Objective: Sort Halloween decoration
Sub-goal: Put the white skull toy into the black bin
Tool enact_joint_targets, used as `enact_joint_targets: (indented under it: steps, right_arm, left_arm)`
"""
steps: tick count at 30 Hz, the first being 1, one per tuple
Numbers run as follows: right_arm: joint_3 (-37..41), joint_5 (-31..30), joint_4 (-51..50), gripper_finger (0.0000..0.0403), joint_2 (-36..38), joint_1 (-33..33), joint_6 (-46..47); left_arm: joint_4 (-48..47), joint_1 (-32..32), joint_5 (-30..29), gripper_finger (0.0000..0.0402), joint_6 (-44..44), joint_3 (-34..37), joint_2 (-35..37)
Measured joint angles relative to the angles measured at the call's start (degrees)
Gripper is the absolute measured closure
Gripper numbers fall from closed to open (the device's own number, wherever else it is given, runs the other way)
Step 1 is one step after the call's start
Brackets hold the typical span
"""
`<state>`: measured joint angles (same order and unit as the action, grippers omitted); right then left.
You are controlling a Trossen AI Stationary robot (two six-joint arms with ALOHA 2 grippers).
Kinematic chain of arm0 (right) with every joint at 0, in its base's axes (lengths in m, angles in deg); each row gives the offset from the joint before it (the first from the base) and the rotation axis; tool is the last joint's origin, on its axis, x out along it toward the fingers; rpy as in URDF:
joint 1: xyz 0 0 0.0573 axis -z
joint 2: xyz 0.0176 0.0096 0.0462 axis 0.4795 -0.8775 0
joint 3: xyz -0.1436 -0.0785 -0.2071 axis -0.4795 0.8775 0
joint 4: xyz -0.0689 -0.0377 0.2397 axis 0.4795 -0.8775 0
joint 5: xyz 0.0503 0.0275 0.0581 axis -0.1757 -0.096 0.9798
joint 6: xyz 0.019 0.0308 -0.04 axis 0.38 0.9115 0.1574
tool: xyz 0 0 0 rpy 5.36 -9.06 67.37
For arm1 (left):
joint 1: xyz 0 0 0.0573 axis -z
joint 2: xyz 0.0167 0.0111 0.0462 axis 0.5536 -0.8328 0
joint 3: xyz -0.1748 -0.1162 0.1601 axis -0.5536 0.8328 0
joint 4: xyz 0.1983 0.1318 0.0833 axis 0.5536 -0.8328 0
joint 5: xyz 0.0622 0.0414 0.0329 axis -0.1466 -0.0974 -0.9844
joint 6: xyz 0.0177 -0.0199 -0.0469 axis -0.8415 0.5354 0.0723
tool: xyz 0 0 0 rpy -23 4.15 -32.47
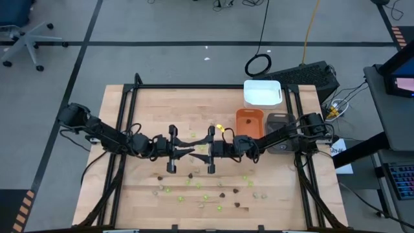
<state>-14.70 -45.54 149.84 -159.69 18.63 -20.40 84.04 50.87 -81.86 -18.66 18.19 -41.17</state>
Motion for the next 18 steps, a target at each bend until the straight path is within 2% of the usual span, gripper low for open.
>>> enact_joint_targets:
  steps: [11, 14, 18]
  right_arm:
    - [0.0, 0.2, -0.8, 0.0286, 0.1, 0.3, -0.5]
    - [0.0, 0.2, -1.4, 0.0284, 0.1, 0.3, -1.3]
    - [0.0, -0.7, -3.0, 0.0257, 0.2, -0.6, -7.3]
  left_arm:
    - [0.3, 0.0, 0.0, 0.0352, -0.5, 0.0, -0.8]
    - [0.2, 0.0, 0.0, 0.0352, -1.7, 0.0, -0.7]
    - [-0.6, 0.0, 2.4, 0.0352, -2.1, 0.0, -0.5]
